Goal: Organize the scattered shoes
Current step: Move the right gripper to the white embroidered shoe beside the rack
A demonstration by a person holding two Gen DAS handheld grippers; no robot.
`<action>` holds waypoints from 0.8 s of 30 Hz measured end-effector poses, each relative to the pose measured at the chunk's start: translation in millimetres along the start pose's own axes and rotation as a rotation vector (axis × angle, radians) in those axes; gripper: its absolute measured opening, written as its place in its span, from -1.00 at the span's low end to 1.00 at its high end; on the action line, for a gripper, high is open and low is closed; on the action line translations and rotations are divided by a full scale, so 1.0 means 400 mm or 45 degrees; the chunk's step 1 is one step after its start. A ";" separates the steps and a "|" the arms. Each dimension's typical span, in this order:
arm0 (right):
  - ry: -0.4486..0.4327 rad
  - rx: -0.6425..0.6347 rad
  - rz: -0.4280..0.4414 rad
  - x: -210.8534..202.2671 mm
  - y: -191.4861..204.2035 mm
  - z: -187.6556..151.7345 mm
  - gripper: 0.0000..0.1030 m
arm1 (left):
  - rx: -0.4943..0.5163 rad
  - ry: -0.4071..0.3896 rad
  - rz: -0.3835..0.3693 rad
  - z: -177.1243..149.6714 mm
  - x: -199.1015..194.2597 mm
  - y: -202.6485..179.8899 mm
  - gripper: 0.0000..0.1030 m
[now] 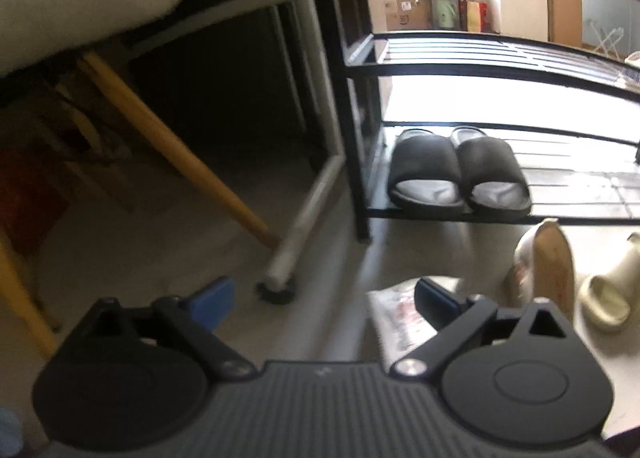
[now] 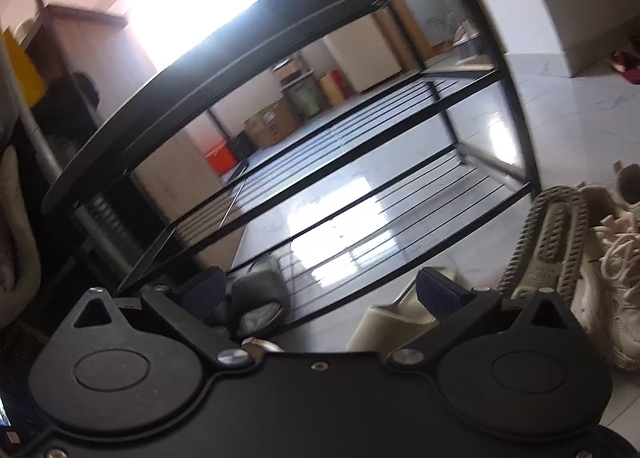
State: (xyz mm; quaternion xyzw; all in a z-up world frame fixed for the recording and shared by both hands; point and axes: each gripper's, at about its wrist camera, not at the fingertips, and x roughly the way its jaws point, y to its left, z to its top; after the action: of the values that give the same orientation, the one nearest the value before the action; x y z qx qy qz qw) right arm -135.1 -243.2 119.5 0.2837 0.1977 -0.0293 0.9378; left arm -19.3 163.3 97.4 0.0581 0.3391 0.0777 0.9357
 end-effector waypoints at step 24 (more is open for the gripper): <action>1.006 -0.340 0.438 0.471 0.399 -0.366 1.00 | -0.264 0.084 0.071 -0.003 0.062 0.121 0.98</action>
State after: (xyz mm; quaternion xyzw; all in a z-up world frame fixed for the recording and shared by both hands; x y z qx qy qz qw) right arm 13.0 -19.3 18.1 0.1786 0.4928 0.2634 0.8099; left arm -6.5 215.5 88.8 -0.0323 0.3583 0.1402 0.9225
